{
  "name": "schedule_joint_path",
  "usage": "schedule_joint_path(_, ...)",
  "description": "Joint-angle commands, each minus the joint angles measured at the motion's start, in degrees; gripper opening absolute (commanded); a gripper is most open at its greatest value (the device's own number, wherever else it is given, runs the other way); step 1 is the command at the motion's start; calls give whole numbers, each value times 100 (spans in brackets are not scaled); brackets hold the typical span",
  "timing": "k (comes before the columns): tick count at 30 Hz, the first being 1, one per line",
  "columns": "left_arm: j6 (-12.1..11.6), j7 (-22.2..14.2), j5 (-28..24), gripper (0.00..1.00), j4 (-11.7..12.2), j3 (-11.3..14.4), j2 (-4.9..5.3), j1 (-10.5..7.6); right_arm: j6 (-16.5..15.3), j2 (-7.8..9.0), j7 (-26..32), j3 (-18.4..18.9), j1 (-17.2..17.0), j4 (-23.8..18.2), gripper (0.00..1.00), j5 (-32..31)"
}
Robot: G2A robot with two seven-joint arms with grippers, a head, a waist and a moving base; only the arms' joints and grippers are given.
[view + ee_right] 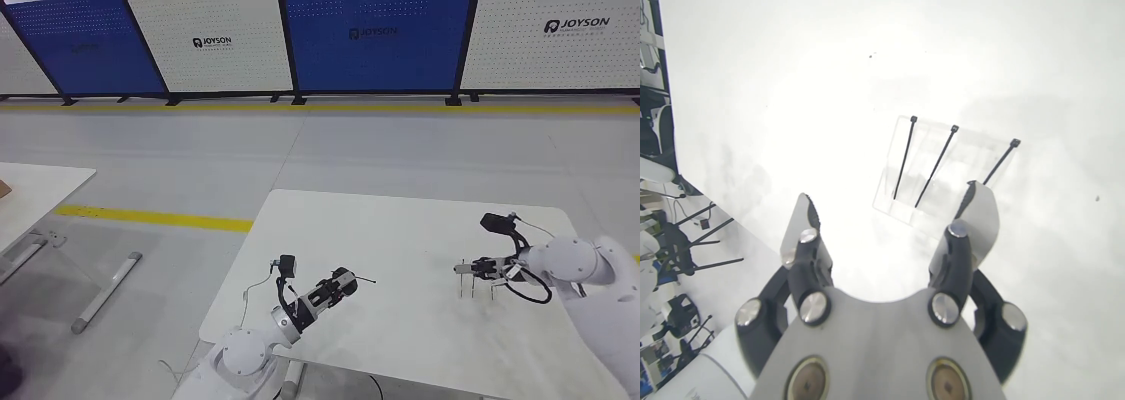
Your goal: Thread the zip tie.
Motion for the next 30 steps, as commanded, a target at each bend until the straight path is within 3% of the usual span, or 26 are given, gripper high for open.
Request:
schedule_joint_path(1, 0, 0, 0, 0, 0, 0, 0, 0, 98, -6, 105, -40, 46, 48, 29, -84)
schedule_joint_path(11, 0, 0, 0, 0, 0, 0, 0, 0, 474, -113, 51, -275, 251, 327, 34, -275)
schedule_joint_path(18, 0, 0, 0, 0, 0, 0, 0, 0, 647, -215, 138, -507, 419, 567, 28, -401)
schedule_joint_path(23, 0, 0, 0, 0, 0, 0, 0, 0, 806, -332, 83, -716, 595, 878, 31, -486)
schedule_joint_path(30, 0, 0, 0, 0, 0, 0, 0, 0, 809, -496, 55, -951, 809, 1239, 31, -470)
